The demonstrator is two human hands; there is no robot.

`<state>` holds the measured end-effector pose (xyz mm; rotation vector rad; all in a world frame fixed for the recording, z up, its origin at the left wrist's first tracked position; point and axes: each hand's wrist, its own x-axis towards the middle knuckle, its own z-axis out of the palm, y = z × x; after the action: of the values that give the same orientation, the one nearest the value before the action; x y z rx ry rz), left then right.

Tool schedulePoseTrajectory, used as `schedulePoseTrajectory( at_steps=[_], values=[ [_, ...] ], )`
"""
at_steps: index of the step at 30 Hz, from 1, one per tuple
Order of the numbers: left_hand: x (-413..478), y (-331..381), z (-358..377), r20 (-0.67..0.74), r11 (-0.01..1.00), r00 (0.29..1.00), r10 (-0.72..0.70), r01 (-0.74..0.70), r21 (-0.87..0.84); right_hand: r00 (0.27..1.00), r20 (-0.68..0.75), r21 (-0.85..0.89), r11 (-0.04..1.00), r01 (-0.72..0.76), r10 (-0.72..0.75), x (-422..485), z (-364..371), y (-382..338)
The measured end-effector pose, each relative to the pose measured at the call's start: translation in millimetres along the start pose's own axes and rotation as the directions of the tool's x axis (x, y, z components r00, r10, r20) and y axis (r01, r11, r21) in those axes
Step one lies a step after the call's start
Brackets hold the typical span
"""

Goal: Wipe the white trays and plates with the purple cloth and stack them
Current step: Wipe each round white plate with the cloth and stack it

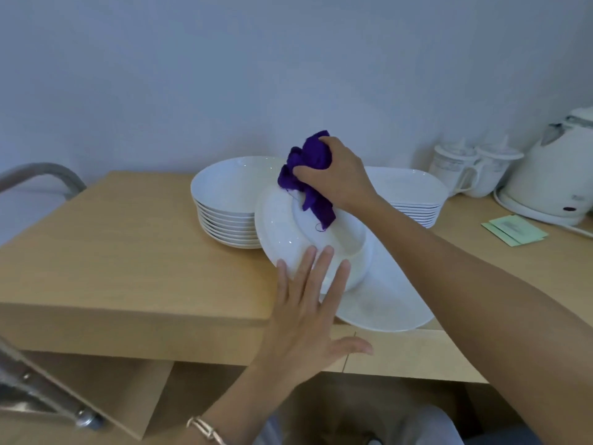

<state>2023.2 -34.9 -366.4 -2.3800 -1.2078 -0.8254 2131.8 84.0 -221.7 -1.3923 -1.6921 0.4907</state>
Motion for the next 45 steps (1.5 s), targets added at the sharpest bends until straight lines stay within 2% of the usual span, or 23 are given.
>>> schedulePoseTrajectory(
  at_steps=[3,6,9,14,17,22,27,33,38,42,45],
  values=[
    [5,1,8,-0.005,0.997,0.998,-0.058,0.058,0.058,1.0,-0.014,0.017,1.0,-0.026,0.026,-12,-13,13],
    [5,1,9,0.01,0.992,0.998,-0.065,0.063,0.105,1.0,-0.009,-0.047,0.999,-0.006,0.006,-33,-24,24],
    [6,4,7,0.029,0.99,0.997,-0.076,0.072,0.124,0.999,0.033,-0.107,0.994,0.029,-0.026,-58,-32,39],
    [11,14,9,0.016,0.985,0.99,-0.139,0.136,0.103,0.993,0.112,-0.129,0.992,-0.006,0.021,-94,-48,51],
    [14,16,7,0.017,0.983,0.985,-0.171,0.17,0.074,0.989,0.145,-0.084,0.996,0.035,-0.023,-102,-45,42],
    [19,-12,-14,-0.057,0.967,0.965,-0.256,0.256,-0.007,0.984,0.117,0.005,0.991,0.136,-0.136,-87,-19,10],
    [29,-28,-16,-0.017,0.909,0.909,-0.416,0.415,-0.03,0.968,0.123,-0.056,0.972,0.227,-0.219,-46,1,-5],
    [31,-27,-11,-0.023,0.901,0.904,-0.427,0.422,-0.103,0.995,-0.051,-0.034,0.995,0.089,-0.091,-27,-6,38],
    [32,-25,-12,-0.017,0.9,0.906,-0.423,0.418,-0.12,0.999,-0.032,-0.034,0.999,-0.005,0.004,-60,-16,72],
    [32,-24,-11,-0.041,0.902,0.907,-0.419,0.41,-0.135,0.995,0.028,-0.003,0.995,0.099,-0.099,-92,-4,50],
    [35,-23,-11,0.003,0.872,0.89,-0.455,0.447,-0.199,0.983,-0.001,0.079,0.98,0.18,-0.181,-84,14,14]
  ],
)
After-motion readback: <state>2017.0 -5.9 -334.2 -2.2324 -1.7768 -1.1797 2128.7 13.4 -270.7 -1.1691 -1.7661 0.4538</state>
